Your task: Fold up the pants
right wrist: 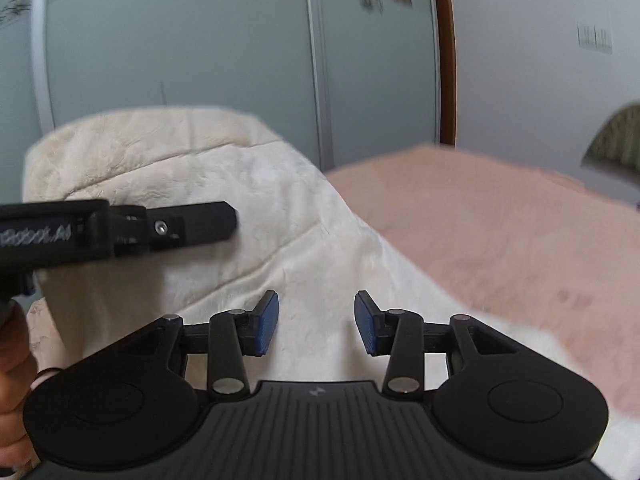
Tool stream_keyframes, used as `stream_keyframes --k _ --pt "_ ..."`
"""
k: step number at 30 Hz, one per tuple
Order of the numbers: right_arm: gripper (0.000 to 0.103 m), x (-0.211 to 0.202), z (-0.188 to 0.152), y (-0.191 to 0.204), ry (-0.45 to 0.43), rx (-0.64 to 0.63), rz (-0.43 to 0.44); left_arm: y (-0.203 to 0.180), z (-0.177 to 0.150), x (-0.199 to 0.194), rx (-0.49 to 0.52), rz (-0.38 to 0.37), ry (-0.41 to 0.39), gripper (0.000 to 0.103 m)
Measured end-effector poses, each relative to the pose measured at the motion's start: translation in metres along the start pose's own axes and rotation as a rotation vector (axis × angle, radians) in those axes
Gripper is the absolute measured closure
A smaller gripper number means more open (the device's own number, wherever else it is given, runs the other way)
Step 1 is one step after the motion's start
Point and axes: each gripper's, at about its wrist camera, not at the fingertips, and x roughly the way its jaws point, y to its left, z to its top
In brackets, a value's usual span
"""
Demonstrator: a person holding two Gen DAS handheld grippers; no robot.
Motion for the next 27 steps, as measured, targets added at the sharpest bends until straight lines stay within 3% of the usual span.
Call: stream_keyframes --k 6,10,17,27 --pt "0.062 -0.053 0.000 -0.034 -0.102 -0.068 -0.046 -0.066 -0.007 0.008 0.095 -0.106 0.012 0.091" --pt "0.062 -0.088 -0.010 -0.071 -0.117 -0.089 -0.095 -0.112 -0.021 0.023 0.148 -0.168 0.041 0.090" --pt "0.062 -0.159 -0.048 -0.117 -0.089 -0.074 -0.191 -0.185 -0.059 0.049 0.244 -0.269 0.120 0.087" --pt "0.062 -0.203 -0.101 -0.156 -0.001 -0.001 -0.296 -0.253 -0.118 0.085 0.286 -0.356 0.253 0.087"
